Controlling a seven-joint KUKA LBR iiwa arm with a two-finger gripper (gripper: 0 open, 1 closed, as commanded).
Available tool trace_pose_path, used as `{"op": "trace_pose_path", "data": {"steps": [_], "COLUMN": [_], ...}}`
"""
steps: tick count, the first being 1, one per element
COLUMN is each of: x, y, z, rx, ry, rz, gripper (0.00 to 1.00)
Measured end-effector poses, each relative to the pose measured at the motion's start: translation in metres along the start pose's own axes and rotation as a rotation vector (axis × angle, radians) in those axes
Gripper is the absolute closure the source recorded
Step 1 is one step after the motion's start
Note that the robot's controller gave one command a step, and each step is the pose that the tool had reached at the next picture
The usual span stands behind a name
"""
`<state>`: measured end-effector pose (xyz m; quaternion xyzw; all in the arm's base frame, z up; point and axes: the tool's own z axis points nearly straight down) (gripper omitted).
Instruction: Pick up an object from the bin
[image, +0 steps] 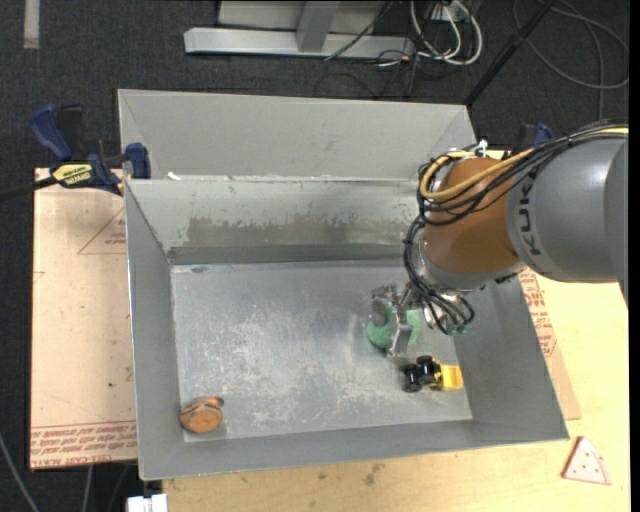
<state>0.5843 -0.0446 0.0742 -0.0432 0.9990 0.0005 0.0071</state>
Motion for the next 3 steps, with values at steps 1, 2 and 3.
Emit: {"op": "trace_pose_path", "data": {"steps": [1, 2, 3], "x": [-0.0001, -0.0001, -0.0001], "y": [0.0000, 0.0000, 0.0000], "z": [-0.0001, -0.0001, 0.0000], "rx": [0.000, 0.000, 0.000], "ry": [0.000, 0.000, 0.000], "rz": [0.000, 0.000, 0.000], "gripper": [1.00, 1.00, 1.00]}}
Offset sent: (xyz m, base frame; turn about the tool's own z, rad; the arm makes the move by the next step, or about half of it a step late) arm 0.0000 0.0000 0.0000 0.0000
